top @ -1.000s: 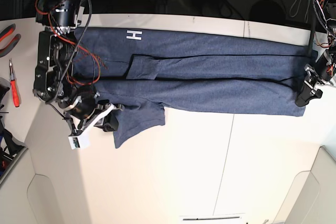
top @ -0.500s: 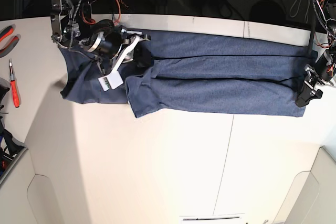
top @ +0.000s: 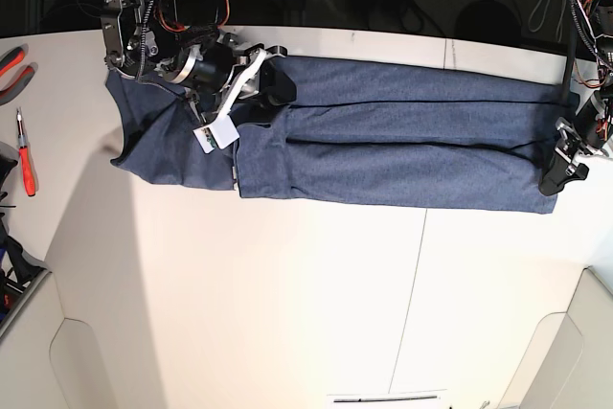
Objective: Layout the t-shirt on the table in an organized manner, then fold the t-shirt properly
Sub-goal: 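Press the folded sleeve flat with the right gripper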
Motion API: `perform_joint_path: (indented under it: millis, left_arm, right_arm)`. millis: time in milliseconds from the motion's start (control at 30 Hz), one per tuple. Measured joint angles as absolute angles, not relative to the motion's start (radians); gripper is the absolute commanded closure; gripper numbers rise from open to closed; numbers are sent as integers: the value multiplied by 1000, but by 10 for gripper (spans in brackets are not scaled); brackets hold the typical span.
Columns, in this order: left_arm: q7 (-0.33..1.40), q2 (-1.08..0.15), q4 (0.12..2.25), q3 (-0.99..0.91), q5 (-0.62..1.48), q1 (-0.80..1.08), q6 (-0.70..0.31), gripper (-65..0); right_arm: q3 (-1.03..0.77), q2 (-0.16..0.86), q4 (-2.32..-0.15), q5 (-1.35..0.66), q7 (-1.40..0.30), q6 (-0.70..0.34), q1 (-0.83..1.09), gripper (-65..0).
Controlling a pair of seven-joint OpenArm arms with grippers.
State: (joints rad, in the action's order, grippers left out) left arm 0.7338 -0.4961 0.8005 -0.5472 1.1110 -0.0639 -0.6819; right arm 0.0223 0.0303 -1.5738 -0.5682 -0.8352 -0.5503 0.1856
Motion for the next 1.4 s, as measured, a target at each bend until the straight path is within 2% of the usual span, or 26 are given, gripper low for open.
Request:
perform_joint_path:
  millis: [167,333,600,667,733,833,967,1067,1233,1400]
  left_arm:
    - [733,-496,801,-547,1111,-64,-682,-302]
    - [733,-496,801,-547,1111,-64,-682,-302]
    - [734,-496,801,-547,1111,-64,-682,-302]
    - [734,-496,801,-547,1111,-64,-682,-302]
    - [734,-496,801,-547,1111,-64,-682,-302]
    - [734,-496,801,-547,1111,-64,-682,-302]
    - [734,-496,801,-547,1111,-64,-682,-302]
    - [733,-496,801,-547,1111,-64,-682,-302]
    - [733,-496,801,-547,1112,-64,-682,-302]
    - [734,-496,801,-547,1111,-64,-682,-302]
  right_arm:
    - [23,30,-1574,-664,-884,-550,185,-167]
    - [23,30,-1580,-680,-873,-558,182,-167]
    - [19,-36,-1627,-540,-813,-559,22,-162]
    - [20,-65,-1627,-448,-780,-510,-17,-107]
    - [20,-93,-1627,-323,-749,-404,-49,0]
    - [19,-118,-1627,-140,-726,-253,-88,0]
    - [18,-119,-1627,74,-733,-158,-89,0]
    - [18,-118,-1627,164,-749,-123,-46,0]
    - [19,-113,-1615,183,-735,-111,35,0]
    - [19,-113,-1565,184,-707,-111,40,0]
